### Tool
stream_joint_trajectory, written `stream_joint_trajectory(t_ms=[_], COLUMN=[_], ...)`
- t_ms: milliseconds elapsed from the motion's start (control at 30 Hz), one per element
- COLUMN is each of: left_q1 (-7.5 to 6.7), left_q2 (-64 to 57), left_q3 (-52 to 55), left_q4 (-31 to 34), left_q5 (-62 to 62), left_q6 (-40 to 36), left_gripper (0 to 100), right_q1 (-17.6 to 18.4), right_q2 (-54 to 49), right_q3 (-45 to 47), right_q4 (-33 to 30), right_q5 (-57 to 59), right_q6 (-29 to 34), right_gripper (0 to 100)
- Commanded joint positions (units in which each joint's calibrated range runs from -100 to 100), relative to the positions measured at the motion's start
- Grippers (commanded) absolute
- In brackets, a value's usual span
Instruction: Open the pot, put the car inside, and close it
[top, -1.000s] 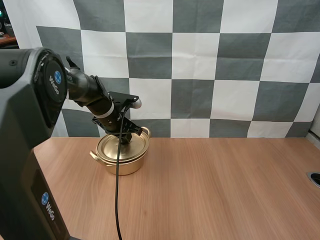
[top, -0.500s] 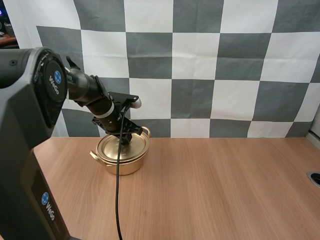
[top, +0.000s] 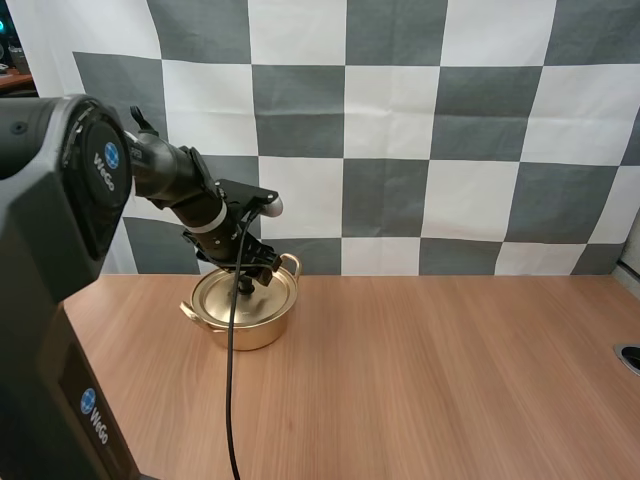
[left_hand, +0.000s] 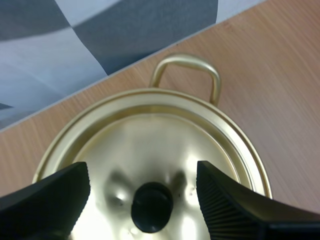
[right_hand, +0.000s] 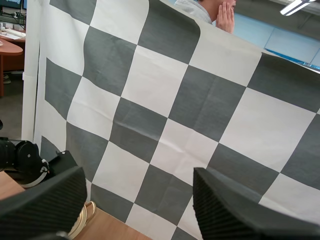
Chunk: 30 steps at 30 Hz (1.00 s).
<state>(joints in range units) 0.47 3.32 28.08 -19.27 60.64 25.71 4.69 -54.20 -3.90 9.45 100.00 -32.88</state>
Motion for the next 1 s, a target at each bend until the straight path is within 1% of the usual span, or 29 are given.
stream_joint_trajectory(t_ms=[0, 133, 233, 300, 400, 533, 667, 767, 867, 967], left_q1=[-0.05, -0.05, -0.05, -0.05, -0.05, -0.05, -0.05, -0.05, 0.26, 0.9], left_q2=[-0.2, -0.34, -0.34, -0.34, -0.34, -0.43, -0.65, -0.92, -1.01, -1.19], left_q3=[-1.01, -3.64, -4.77, -5.04, -5.04, -5.06, -5.06, -5.06, -5.31, -6.2], left_q4=[0.19, -0.2, -1.67, -2.53, -3.09, -1.4, -1.94, -1.76, -1.6, -1.42], left_q5=[0.79, 7.65, 15.48, 18.13, 16.09, 7.57, 10.71, 10.45, 10.63, 12.08], left_q6=[-0.06, -0.06, -0.15, -0.39, -2.85, -3.23, -3.53, -4.75, -4.75, -4.75], left_gripper=[100, 100, 100, 100, 100, 100, 100, 100, 100, 100], right_q1=[0.0, 0.0, 0.0, 0.0, 0.0, 0.0, 0.0, 0.0, 0.0, 0.0], right_q2=[-0.05, -0.05, -0.05, -0.05, -0.05, -0.05, -0.05, -0.05, -0.05, -0.16], right_q3=[0.0, 0.0, 0.0, 0.0, 0.0, 0.0, 0.0, 0.0, 0.0, 0.0], right_q4=[0.05, 0.05, 0.05, 0.05, 0.05, 0.05, 0.05, 0.05, 0.05, 0.05], right_q5=[0.0, 0.0, 0.0, 0.0, 0.0, 0.0, 0.0, 0.0, 0.0, 0.0], right_q6=[0.07, 0.07, 0.07, 0.07, 0.07, 0.07, 0.07, 0.07, 0.07, 0.07], right_gripper=[100, 100, 100, 100, 100, 100, 100, 100, 100, 100])
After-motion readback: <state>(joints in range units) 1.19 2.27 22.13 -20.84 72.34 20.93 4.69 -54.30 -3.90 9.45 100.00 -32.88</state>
